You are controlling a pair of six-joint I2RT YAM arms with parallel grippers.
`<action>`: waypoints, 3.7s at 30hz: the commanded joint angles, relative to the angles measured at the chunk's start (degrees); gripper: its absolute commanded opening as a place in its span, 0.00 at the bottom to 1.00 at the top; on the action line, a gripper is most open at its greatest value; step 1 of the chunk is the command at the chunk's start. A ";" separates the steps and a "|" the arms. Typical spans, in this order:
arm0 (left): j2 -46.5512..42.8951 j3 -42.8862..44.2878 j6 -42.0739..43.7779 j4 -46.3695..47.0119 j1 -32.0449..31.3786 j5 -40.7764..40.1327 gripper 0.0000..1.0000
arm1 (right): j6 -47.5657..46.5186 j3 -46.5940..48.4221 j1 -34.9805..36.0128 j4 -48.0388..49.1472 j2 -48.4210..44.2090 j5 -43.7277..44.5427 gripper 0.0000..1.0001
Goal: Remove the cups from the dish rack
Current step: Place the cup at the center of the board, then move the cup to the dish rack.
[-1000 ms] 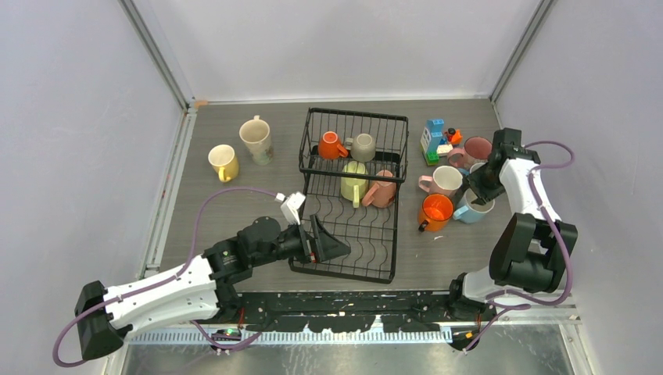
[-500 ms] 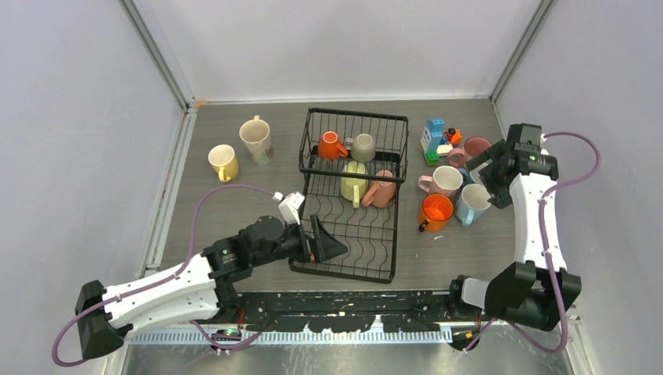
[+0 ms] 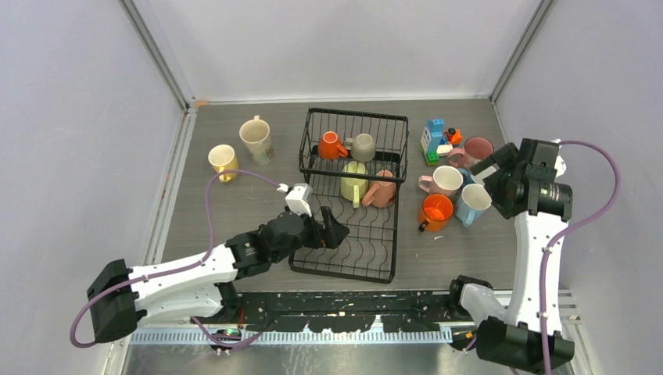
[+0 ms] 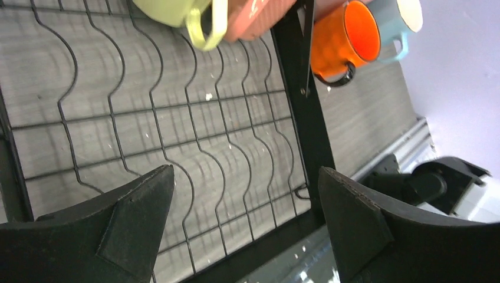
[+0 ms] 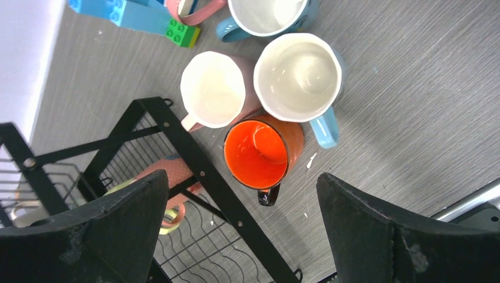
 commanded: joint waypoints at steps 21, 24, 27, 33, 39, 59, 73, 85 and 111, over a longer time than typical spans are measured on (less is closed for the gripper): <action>33.52 5.99 15.11 35.12 -3.42 -27.64 0.86 | -1.38 -5.07 0.28 -1.97 -14.39 -6.34 1.00; 35.92 7.34 15.00 35.04 -2.93 -27.50 0.79 | -1.57 -5.07 0.33 -2.38 -14.52 -6.79 1.00; 37.76 8.52 15.02 35.12 -2.52 -27.27 0.72 | -1.75 -5.39 0.30 -2.51 -14.94 -6.95 1.00; 39.85 11.21 16.19 33.24 -1.43 -25.96 0.58 | -1.81 -5.95 0.28 -2.33 -15.39 -7.23 1.00; 41.19 13.38 17.80 31.06 -0.41 -24.70 0.54 | -1.71 -6.36 0.30 -1.92 -15.44 -7.47 1.00; 45.34 13.38 16.99 37.96 0.56 -23.15 0.46 | -2.79 -6.04 0.34 -2.16 -15.39 -8.20 1.00; 47.61 11.74 18.08 44.38 0.48 -24.72 0.30 | -3.55 -7.27 0.32 -2.17 -16.75 -8.19 1.00; 45.04 8.60 18.94 44.48 -0.07 -24.75 0.11 | -3.25 -8.53 0.34 -1.69 -17.57 -8.46 1.00; 34.61 0.43 17.00 39.56 -4.66 -22.87 0.05 | -2.37 -12.40 0.30 1.03 -18.90 -9.03 1.00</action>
